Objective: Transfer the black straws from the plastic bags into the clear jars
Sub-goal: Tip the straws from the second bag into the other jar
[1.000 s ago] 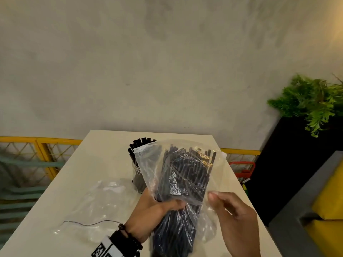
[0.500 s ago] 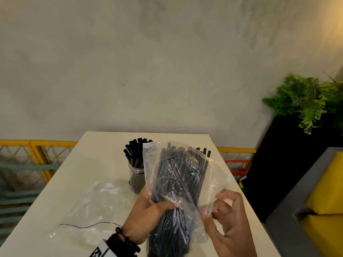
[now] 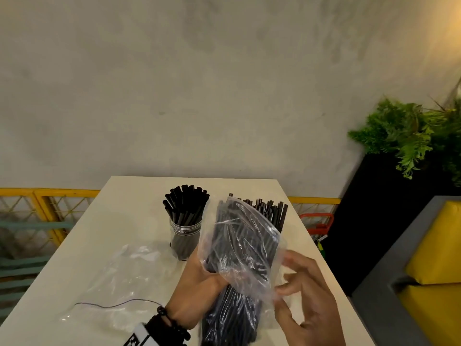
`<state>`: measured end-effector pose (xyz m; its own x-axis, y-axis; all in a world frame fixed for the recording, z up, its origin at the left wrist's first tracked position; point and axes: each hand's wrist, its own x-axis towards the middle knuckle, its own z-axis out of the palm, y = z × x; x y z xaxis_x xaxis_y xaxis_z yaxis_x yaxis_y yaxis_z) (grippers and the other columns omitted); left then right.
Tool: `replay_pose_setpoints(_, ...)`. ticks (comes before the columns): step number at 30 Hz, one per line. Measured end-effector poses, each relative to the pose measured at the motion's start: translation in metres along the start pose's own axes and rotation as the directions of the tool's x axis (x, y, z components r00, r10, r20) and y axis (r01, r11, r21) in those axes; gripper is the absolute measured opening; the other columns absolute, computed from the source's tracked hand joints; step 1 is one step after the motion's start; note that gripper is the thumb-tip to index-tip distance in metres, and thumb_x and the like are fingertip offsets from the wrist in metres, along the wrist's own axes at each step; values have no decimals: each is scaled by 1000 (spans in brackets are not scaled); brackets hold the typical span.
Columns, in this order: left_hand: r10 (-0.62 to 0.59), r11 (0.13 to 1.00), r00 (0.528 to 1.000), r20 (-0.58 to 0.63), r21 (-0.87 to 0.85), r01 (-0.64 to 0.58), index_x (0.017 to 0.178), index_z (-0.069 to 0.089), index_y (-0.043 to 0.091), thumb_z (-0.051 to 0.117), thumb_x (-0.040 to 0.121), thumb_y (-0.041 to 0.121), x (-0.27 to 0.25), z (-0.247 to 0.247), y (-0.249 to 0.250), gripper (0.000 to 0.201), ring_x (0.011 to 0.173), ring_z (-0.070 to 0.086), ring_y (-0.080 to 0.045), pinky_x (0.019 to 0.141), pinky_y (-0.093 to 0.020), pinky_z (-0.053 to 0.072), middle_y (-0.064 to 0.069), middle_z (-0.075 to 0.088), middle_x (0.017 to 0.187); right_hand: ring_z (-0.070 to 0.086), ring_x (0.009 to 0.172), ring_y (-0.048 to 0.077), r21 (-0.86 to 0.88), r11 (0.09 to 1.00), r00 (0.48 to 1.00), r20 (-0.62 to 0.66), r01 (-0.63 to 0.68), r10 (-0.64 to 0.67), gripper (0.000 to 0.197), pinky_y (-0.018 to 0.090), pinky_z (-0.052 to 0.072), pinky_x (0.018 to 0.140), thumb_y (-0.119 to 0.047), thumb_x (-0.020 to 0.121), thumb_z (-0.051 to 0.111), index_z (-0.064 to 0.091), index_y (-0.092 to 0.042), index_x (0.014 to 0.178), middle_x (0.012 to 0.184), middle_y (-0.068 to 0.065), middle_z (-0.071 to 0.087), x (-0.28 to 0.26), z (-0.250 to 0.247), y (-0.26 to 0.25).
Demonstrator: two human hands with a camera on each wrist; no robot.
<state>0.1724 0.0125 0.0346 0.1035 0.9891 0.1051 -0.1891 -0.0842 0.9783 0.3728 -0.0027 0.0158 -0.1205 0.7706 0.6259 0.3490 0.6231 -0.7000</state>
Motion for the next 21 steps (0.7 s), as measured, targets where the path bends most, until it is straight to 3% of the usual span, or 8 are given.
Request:
replay_pose_setpoints(4,12,1000,1000,-1,10,-12,125,64,18,84,72,-4,4,2,0,61,107,75,-25,94,-36,60,-7,79,113,69,83,21,489,828,954,33,-274,297,31,27,51,75,-36,68,82,62,-24,87,79,10,71,6,3,-17)
replay_pose_setpoints(7,70,997,996,62,17,-71,119,67,44,77,77,-9,3,8,3,68,112,72,-19,98,-38,59,1,76,120,51,54,7,346,836,871,-95,-426,482,53,11,43,55,-74,55,75,63,-45,98,61,-3,51,9,15,-18)
replay_pose_setpoints(10,102,995,991,82,-23,-100,107,66,63,74,80,-12,3,14,7,80,116,70,-17,98,-36,58,10,74,123,56,80,-2,68,885,879,-100,-461,466,50,5,43,64,-92,59,48,57,-61,98,87,-20,43,6,24,-15)
replay_pose_setpoints(12,63,993,997,51,-100,-58,113,67,54,75,77,-15,5,15,4,79,112,73,-21,98,-42,58,5,77,119,51,108,-13,81,859,863,27,-505,505,41,4,44,75,-83,77,38,51,-65,111,118,-25,45,9,28,-17)
replay_pose_setpoints(14,37,987,999,7,-155,-36,119,63,50,75,75,-13,6,17,2,78,107,75,-19,90,-35,61,6,79,113,52,121,-11,304,736,795,286,-605,535,56,5,46,79,-62,88,55,43,-40,138,136,-18,58,14,24,-24)
replay_pose_setpoints(16,4,988,1000,27,-157,0,124,63,45,81,74,-1,5,22,0,70,109,74,-24,91,-39,60,-2,78,116,62,112,-8,373,679,763,450,-632,463,92,5,49,79,-42,61,89,39,-23,136,122,-28,67,15,24,-19)
replay_pose_setpoints(18,-79,983,994,82,-162,91,129,63,30,84,74,4,4,28,-8,64,108,74,-31,88,-41,60,-11,78,115,68,113,10,400,692,788,440,-601,430,94,16,55,82,-3,56,93,42,-21,133,122,-14,70,8,24,-8)
replay_pose_setpoints(21,-193,939,966,174,-252,234,141,50,16,85,69,7,2,26,-18,81,117,69,-34,94,-42,57,-15,73,124,70,110,28,503,621,799,403,-601,446,99,28,58,81,8,49,93,47,-13,134,121,11,72,2,21,5)
